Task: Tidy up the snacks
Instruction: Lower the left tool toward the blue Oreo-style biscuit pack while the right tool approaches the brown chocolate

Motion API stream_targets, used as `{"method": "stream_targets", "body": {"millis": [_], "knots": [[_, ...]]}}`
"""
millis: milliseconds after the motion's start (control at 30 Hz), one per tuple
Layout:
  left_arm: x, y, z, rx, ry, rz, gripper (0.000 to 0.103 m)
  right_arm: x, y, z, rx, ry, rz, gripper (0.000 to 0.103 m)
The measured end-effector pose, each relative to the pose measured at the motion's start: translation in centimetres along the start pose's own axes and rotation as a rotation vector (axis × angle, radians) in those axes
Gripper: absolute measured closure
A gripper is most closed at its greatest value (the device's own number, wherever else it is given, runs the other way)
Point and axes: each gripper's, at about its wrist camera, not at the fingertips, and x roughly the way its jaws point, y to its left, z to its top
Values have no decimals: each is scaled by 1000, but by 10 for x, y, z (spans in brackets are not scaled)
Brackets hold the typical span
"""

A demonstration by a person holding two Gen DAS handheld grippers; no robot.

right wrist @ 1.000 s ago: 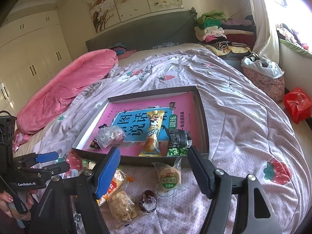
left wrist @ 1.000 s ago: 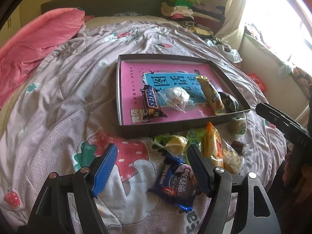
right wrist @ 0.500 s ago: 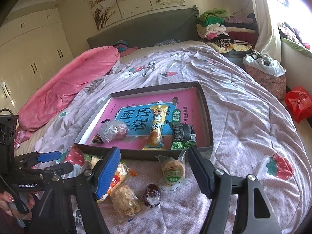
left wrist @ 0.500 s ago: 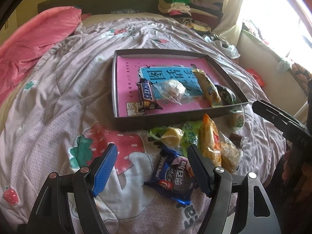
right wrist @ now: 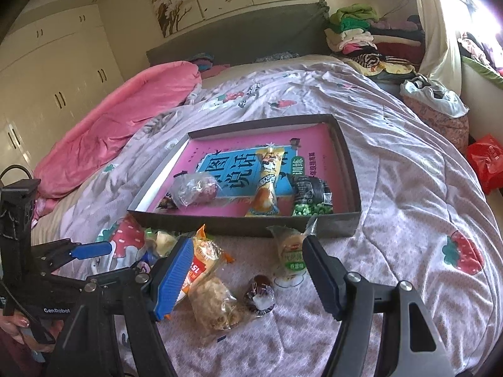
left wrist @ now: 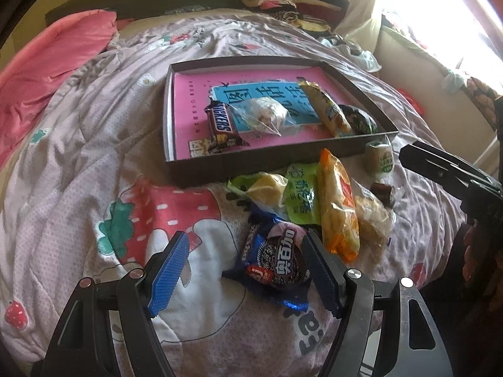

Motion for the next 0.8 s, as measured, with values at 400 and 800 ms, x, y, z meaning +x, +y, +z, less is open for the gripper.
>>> {"method": "stream_targets", "body": {"millis": [400, 800], "knots": [[5, -12, -5, 60, 27, -18, 28, 5, 5, -7, -6, 39, 13, 32], [12, -17, -9, 75, 48, -19, 28, 14, 1, -15, 1, 98, -13, 32]]}}
